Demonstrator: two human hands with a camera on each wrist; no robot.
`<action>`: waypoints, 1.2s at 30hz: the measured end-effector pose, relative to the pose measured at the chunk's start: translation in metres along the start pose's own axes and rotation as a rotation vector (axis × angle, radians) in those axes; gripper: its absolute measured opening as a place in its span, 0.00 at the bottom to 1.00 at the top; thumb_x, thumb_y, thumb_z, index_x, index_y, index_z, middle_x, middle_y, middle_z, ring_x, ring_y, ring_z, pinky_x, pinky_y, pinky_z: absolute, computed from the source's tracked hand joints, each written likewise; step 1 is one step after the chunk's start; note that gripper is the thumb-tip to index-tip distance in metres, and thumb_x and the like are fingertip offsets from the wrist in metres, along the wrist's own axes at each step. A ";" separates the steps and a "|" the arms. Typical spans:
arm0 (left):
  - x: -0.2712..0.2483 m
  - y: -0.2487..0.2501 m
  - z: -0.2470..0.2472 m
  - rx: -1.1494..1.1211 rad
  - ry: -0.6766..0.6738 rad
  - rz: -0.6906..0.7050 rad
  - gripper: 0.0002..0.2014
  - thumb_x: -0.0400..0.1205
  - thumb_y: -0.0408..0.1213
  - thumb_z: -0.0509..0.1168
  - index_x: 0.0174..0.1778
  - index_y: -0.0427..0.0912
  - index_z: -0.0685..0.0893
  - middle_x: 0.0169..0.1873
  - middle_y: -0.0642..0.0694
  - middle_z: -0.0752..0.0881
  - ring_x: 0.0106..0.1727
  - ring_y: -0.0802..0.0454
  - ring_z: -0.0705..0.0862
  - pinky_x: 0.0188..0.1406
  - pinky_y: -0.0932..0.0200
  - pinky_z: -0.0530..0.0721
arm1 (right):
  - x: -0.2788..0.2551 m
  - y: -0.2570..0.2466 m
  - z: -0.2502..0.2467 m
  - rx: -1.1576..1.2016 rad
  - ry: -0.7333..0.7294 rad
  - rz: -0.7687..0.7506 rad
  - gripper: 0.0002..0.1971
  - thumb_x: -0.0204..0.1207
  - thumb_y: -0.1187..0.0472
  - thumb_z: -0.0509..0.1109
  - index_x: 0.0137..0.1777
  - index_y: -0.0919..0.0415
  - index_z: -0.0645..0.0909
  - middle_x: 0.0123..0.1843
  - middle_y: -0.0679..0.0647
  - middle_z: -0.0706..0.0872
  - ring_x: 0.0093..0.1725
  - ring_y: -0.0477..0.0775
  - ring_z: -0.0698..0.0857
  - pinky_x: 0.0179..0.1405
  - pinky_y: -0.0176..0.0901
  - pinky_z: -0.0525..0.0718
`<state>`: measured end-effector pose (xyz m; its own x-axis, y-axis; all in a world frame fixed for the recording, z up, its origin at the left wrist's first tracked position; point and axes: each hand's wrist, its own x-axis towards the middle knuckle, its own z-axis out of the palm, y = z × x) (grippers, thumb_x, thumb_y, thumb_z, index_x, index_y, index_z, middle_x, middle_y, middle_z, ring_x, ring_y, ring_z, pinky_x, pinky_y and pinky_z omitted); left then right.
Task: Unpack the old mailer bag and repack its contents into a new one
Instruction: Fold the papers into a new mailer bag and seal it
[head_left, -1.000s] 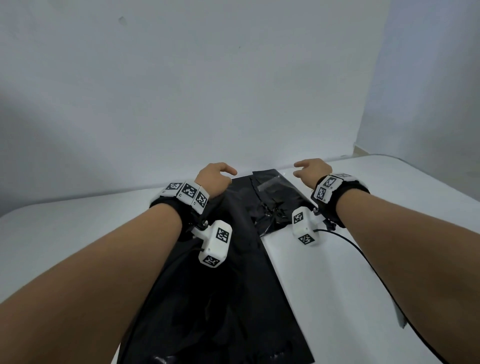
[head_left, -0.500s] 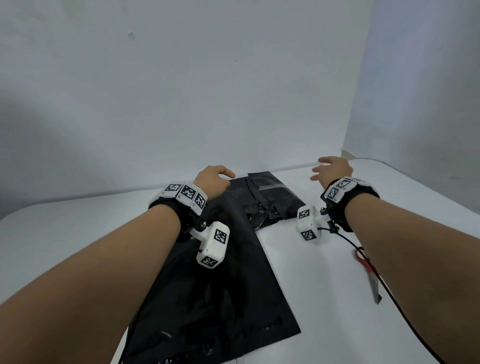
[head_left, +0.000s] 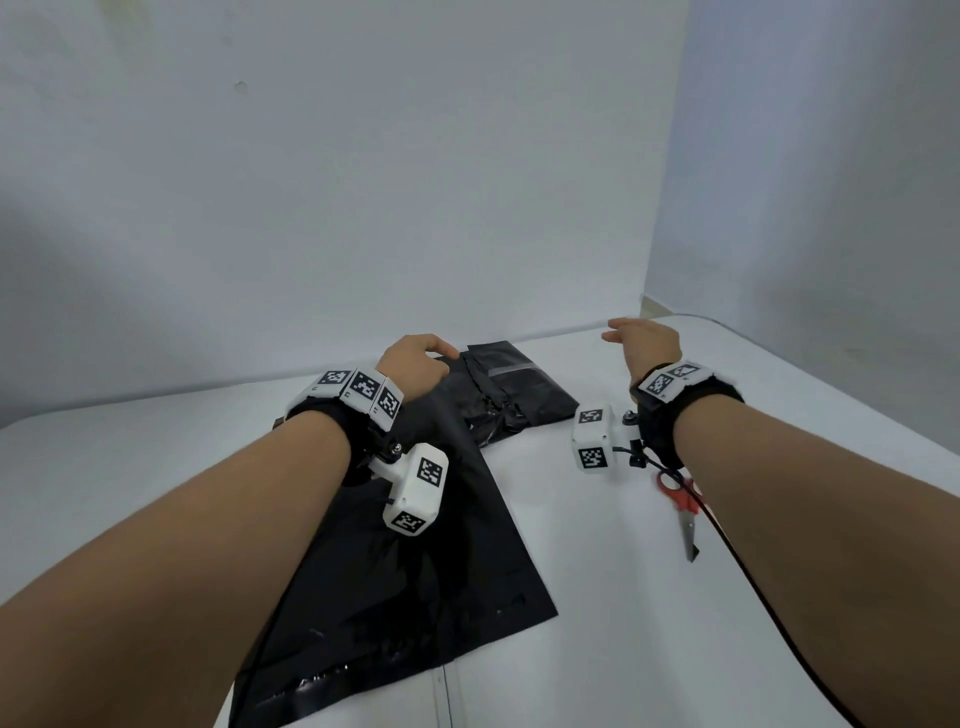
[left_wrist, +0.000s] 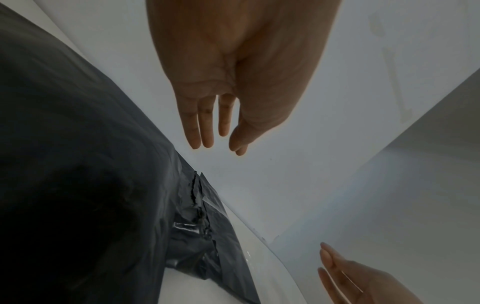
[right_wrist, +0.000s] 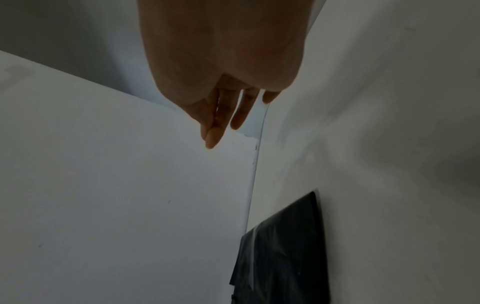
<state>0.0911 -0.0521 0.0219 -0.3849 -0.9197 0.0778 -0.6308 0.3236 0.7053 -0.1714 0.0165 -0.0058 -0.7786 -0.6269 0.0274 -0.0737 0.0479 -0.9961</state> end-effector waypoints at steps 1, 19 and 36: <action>-0.004 0.002 0.000 -0.006 -0.005 -0.005 0.15 0.78 0.29 0.60 0.55 0.47 0.86 0.49 0.46 0.82 0.40 0.46 0.80 0.48 0.57 0.82 | -0.006 -0.003 0.001 -0.012 0.001 0.001 0.13 0.72 0.69 0.66 0.49 0.57 0.90 0.33 0.36 0.86 0.54 0.45 0.84 0.46 0.29 0.77; -0.159 -0.100 -0.064 -0.119 -0.049 -0.361 0.13 0.79 0.27 0.63 0.58 0.40 0.85 0.48 0.46 0.83 0.48 0.50 0.77 0.45 0.59 0.75 | -0.171 0.034 0.012 -0.378 -0.597 0.280 0.06 0.80 0.64 0.61 0.45 0.58 0.79 0.39 0.56 0.79 0.31 0.48 0.76 0.32 0.36 0.73; -0.229 -0.135 -0.064 -0.480 -0.057 -0.515 0.18 0.83 0.22 0.51 0.47 0.42 0.86 0.47 0.45 0.86 0.43 0.53 0.84 0.48 0.62 0.83 | -0.210 0.043 -0.003 -0.441 -0.747 0.141 0.20 0.82 0.75 0.49 0.38 0.61 0.80 0.33 0.56 0.74 0.26 0.50 0.61 0.11 0.28 0.59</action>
<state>0.3069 0.1003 -0.0459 -0.1608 -0.9120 -0.3773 -0.3800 -0.2956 0.8765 -0.0130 0.1528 -0.0546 -0.1981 -0.9302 -0.3092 -0.3615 0.3625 -0.8590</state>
